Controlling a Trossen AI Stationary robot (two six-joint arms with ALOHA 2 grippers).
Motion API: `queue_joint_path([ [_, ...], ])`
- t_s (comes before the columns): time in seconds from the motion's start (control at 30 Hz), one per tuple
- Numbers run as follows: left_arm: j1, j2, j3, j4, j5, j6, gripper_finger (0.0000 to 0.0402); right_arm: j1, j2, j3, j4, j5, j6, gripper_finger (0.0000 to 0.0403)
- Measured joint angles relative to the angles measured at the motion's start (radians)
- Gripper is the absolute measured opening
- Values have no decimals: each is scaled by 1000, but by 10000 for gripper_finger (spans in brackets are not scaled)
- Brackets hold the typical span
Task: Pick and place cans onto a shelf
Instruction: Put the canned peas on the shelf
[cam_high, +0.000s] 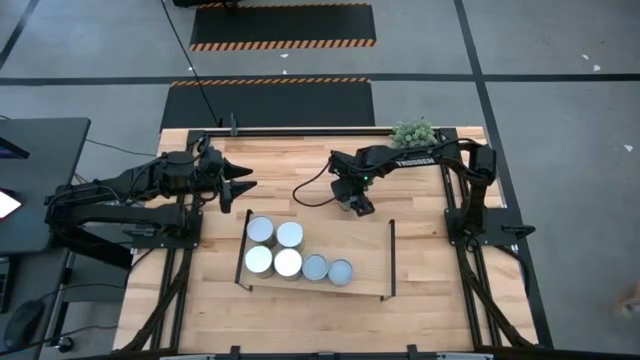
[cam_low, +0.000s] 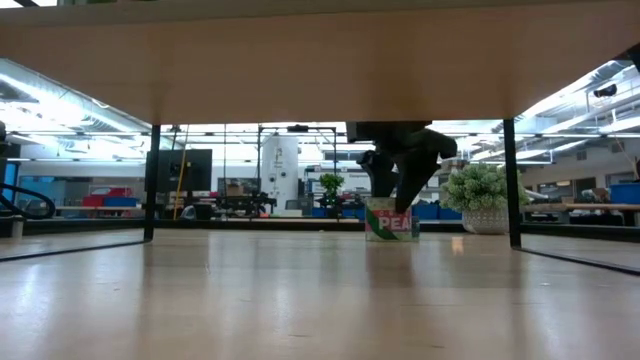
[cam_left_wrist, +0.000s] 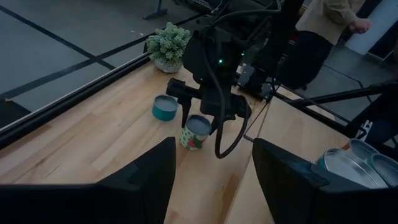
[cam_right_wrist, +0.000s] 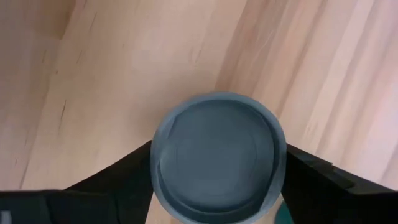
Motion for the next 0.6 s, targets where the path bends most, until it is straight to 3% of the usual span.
queue_joint_path([
  [0.27,0,-1,0,1,0,0,219,-25,-3,158,-160,44,58,291],
  [0.43,0,-2,0,1,0,-1,219,-19,-4,340,-325,51,64,291],
  [0.6,0,-3,0,8,0,-2,219,19,-6,526,-466,12,171,291],
])
